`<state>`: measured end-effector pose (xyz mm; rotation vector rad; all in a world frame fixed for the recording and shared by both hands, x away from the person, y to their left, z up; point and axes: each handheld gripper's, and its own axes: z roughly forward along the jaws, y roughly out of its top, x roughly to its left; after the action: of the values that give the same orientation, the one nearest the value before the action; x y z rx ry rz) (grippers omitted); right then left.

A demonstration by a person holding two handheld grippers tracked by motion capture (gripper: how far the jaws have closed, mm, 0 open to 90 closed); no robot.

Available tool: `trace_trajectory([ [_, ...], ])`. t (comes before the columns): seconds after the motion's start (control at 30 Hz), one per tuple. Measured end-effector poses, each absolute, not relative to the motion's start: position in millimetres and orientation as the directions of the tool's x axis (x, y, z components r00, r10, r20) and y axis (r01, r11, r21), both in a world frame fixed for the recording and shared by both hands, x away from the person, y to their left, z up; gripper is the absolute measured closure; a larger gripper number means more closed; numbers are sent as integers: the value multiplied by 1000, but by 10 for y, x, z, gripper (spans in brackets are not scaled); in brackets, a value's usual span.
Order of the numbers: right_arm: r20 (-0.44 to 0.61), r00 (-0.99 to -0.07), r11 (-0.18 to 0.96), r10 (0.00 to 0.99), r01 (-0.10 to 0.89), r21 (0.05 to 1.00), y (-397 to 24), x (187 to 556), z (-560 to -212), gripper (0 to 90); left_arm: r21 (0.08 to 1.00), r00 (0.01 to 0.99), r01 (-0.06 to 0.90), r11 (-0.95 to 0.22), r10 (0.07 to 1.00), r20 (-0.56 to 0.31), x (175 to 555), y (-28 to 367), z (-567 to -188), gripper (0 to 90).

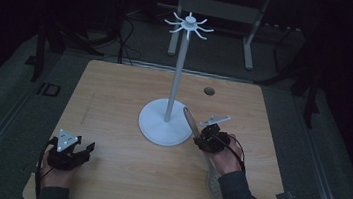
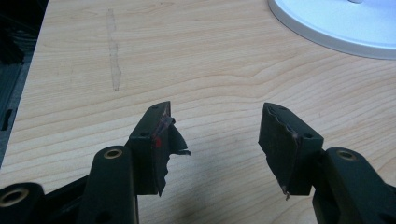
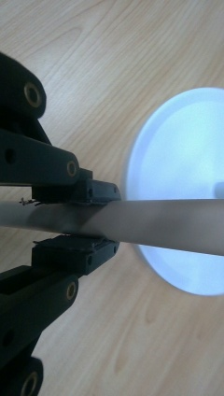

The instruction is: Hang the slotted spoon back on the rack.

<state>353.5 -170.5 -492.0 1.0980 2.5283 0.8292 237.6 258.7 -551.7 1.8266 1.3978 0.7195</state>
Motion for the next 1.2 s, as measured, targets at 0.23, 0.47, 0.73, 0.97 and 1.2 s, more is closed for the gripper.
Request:
trace_trajectory([
  [0.23, -35, -678, 509, 734, 516, 689, -1707, 3463, -4785, 745, 810, 255, 566, -156, 967, 8, 2374, 2590, -5516, 446],
  [0.47, -65, -681, 484, 729, 446, 753, -1683, 3398, -4661, 746, 810, 255, 565, -157, 967, 10, 2376, 2594, -5517, 445],
  [0.73, -97, -695, 456, 712, 354, 816, -1671, 3340, -4507, 746, 814, 249, 561, -149, 968, 5, 2373, 2601, -5513, 440],
  [0.97, -104, -690, 423, 717, 311, 851, -1663, 3323, -4416, 746, 814, 249, 562, -148, 968, 4, 2372, 2606, -5512, 438],
  [1.2, -105, -688, 392, 718, 276, 877, -1663, 3310, -4341, 746, 815, 247, 561, -144, 969, 2, 2371, 2608, -5510, 437],
])
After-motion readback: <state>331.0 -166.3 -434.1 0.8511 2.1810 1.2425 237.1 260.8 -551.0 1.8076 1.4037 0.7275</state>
